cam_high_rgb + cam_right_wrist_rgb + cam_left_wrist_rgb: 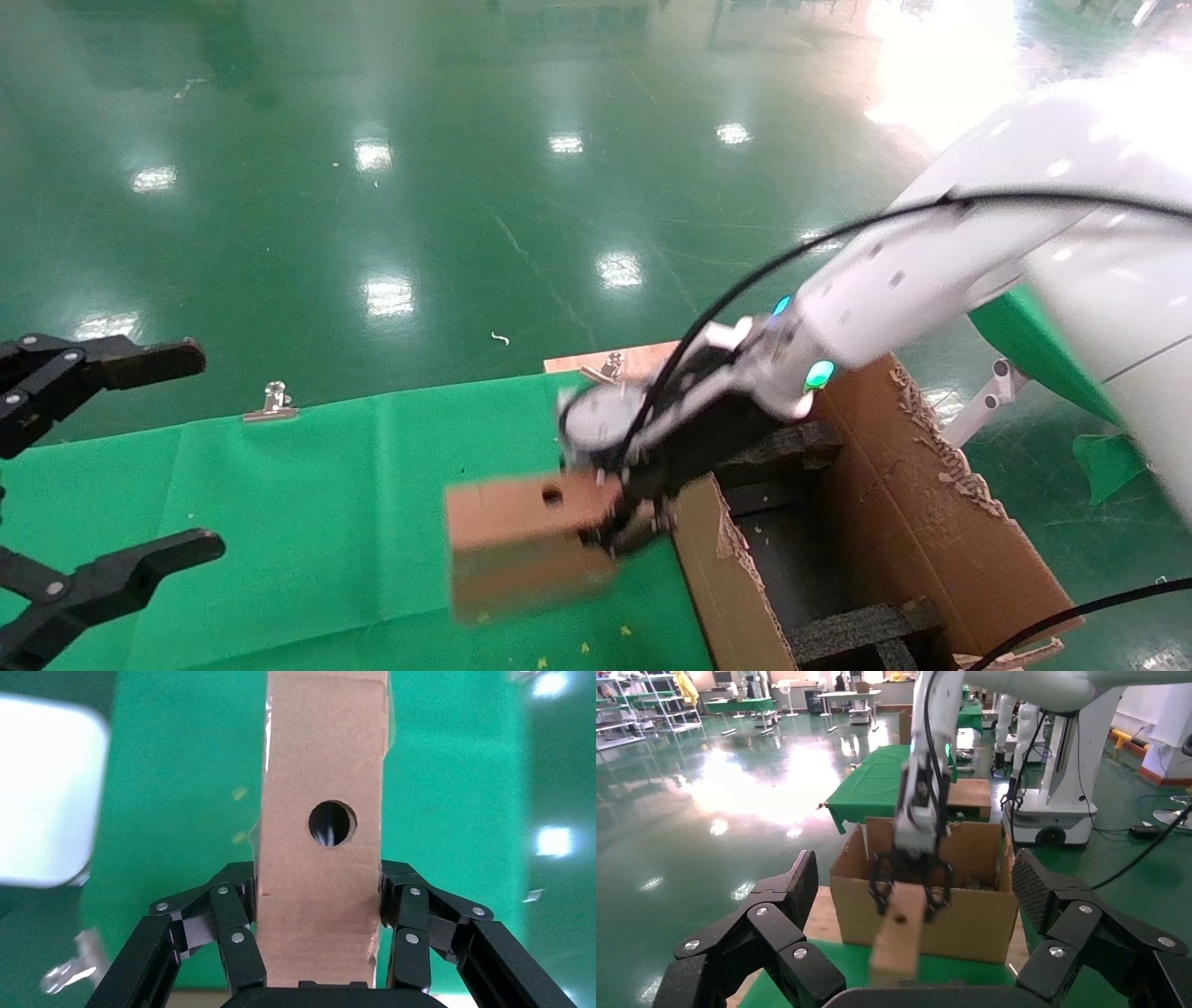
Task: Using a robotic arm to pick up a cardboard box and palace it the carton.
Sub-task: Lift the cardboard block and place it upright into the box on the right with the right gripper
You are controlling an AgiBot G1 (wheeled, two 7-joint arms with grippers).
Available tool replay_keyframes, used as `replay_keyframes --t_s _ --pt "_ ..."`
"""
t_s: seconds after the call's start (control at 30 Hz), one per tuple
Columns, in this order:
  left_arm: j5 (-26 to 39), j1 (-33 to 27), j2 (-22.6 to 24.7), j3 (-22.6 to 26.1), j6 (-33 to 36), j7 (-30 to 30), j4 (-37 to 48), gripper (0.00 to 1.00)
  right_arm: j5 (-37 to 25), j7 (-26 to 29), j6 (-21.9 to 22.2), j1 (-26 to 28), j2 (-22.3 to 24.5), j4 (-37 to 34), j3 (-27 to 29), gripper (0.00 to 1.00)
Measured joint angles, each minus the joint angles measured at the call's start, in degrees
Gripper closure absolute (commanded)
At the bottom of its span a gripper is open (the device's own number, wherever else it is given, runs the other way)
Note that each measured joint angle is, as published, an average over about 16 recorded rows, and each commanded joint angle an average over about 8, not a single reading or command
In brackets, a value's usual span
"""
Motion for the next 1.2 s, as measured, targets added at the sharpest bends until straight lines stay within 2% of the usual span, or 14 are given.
replay_keyframes --t_s 0.23,0.47,0.8,1.2 --pt "0.0 0.0 0.0 0.0 0.0 0.0 0.0 0.0 3.3 -2.01 -0.88 8.25 1.68 -5.55 0.47 1.0" --pt "0.0 0.0 0.0 0.0 0.0 0.0 0.0 0.0 5.22 -3.5 -1.65 16.54 3.08 -9.31 -3.47 1.0" --pt "0.0 0.0 0.0 0.0 0.0 0.0 0.0 0.0 7.53 -3.33 -1.95 25.14 8.51 -9.34 -13.97 1.0" --pt "0.0 0.0 0.0 0.0 0.0 0.0 0.0 0.0 7.01 1.93 -1.99 34.75 21.77 -2.41 -29.78 1.0"
